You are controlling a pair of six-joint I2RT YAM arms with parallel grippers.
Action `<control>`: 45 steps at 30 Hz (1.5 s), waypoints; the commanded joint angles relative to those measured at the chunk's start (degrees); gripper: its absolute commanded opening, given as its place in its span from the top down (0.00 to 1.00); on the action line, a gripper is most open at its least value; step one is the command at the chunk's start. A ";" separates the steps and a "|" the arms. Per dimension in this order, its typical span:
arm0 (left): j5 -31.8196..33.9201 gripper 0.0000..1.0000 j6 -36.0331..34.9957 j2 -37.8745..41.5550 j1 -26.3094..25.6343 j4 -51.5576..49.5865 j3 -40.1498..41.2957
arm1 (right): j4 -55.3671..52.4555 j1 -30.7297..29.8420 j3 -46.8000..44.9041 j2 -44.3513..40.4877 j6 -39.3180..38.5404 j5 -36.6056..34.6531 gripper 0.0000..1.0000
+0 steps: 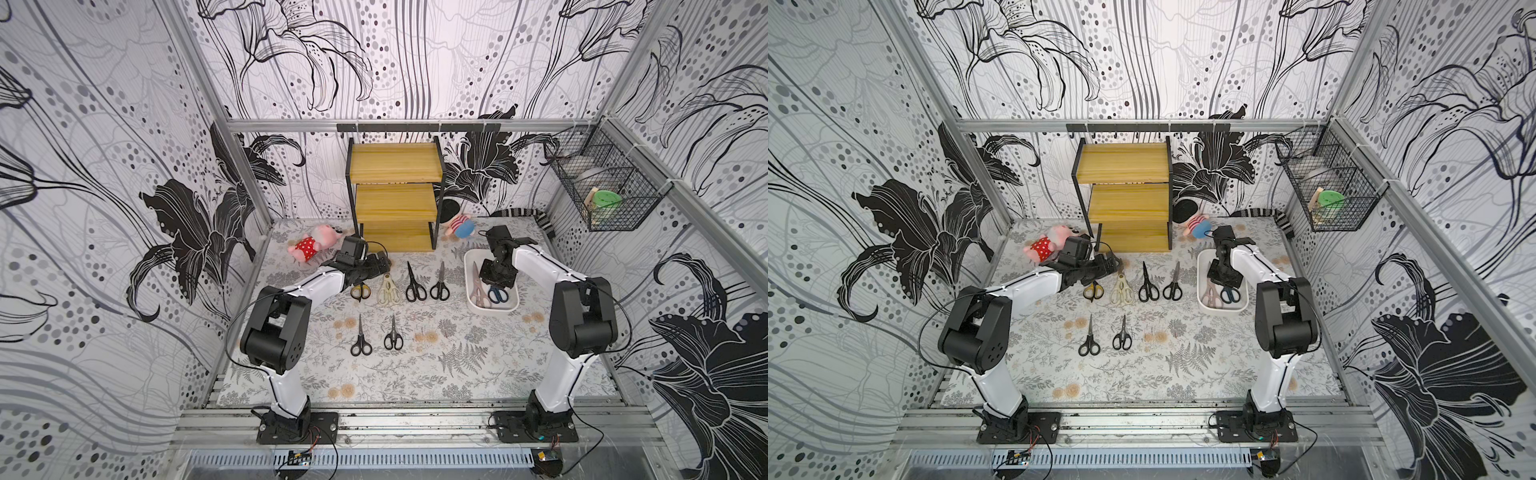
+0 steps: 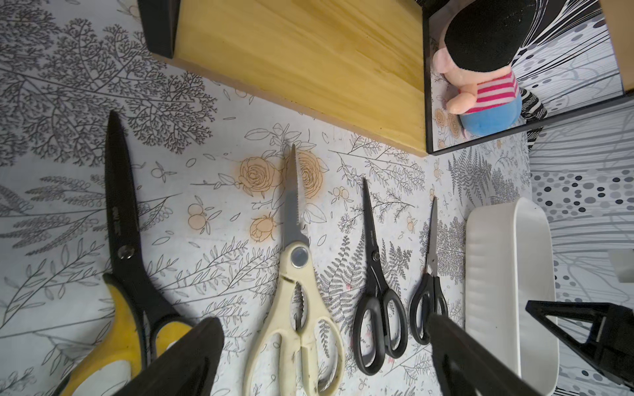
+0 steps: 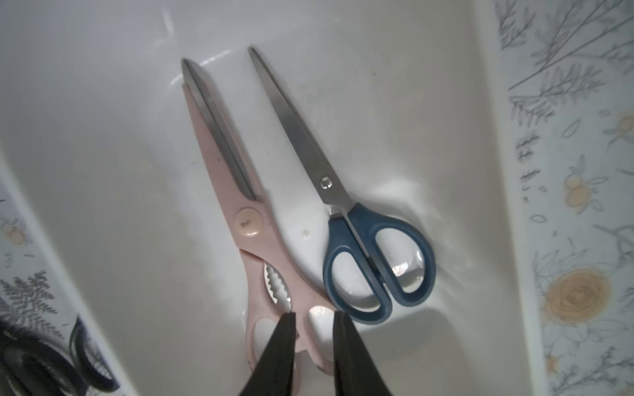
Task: Take the scissors out of the storage box
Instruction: Pick up the scissors from the storage box.
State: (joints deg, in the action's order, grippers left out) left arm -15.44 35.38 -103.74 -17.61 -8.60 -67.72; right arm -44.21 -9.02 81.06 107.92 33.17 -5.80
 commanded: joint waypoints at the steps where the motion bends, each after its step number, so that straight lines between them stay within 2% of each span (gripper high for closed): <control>1: -0.27 0.02 0.92 -0.91 -0.34 1.90 -1.97 | 0.63 -0.21 -2.05 1.27 4.79 -0.54 0.74; 9: 1.18 0.02 1.20 -0.71 -0.41 2.03 -1.19 | 3.34 -0.15 -2.76 3.56 6.56 -1.39 0.72; 27: 2.04 0.02 0.44 0.05 -0.33 0.77 -0.92 | 6.76 1.57 -5.01 7.18 8.86 -0.74 0.76; 33: 2.52 0.02 -0.19 0.85 -0.40 -0.01 -0.74 | 7.49 1.64 -5.71 8.10 9.37 -0.79 0.84; 38: 2.62 0.02 -0.31 1.25 -0.35 0.07 -0.39 | 7.89 1.63 -6.61 7.26 9.15 -1.19 1.00; 45: 2.52 0.02 0.31 2.10 -0.40 0.56 0.79 | 7.32 1.71 -4.95 5.04 9.11 -1.32 1.00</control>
State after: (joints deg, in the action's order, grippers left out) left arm -13.91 36.18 -103.77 -17.65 -8.93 -67.77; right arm -36.12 -7.79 76.86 112.75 41.63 -6.68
